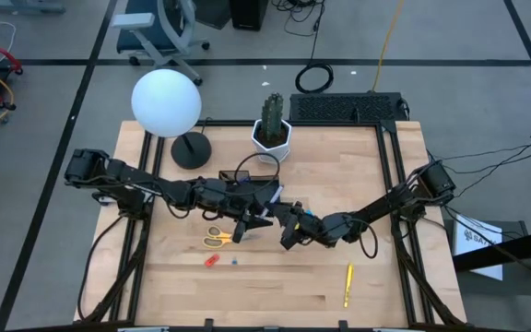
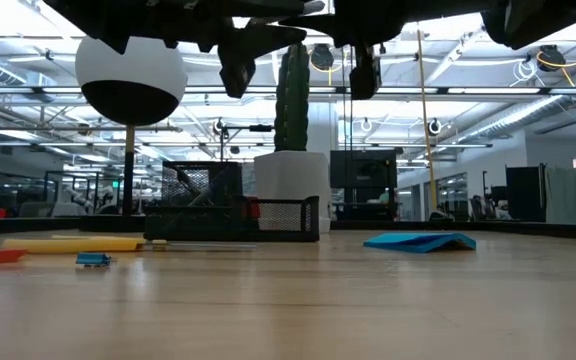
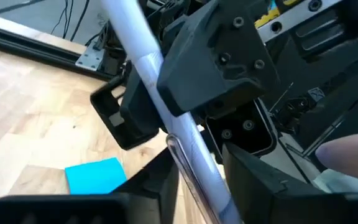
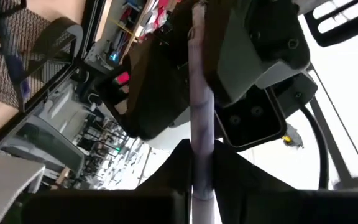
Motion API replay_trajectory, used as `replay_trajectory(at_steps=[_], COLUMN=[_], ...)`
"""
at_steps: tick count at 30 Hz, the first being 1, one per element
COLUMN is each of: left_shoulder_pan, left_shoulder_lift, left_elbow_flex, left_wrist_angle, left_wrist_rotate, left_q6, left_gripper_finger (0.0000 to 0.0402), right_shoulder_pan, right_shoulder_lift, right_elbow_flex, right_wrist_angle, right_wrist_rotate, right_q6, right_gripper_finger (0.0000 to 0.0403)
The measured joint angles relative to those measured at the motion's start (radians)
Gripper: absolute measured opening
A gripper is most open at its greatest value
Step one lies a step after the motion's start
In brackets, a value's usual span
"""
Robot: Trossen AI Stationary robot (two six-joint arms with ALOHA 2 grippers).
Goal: Pick and place office supplies into organizer
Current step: Put the purple pen into the desk organizer
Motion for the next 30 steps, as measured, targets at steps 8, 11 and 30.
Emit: replay_trajectory(at_steps=[8,11,30], left_shoulder_pan=[0.001,-0.007,-0.302], left_shoulder_lift=[-0.078,-0.137,-0.380], left_elbow_flex=[0.001,0.001,0.001], left_wrist_angle=[-0.065,-0.130,-0.266], left_wrist_rotate=[-0.013,-0.058,-0.661], left_q6=[0.082,0.136,0.552], left_gripper_finger=[0.0190,0.0199,0.0202], right_shoulder_pan=[0.001,0.001,-0.061], right_shoulder_lift=[0.000,0.000,-0.108], right_elbow_flex=[0.001,0.001,0.000], right_wrist_angle=[0.007,0.017,-0.072], right_wrist_rotate=[0.009,0.043,-0.136], right_q6=[0.035,0.119,1.186], right_gripper_finger=[0.0032,0.0032,0.0032])
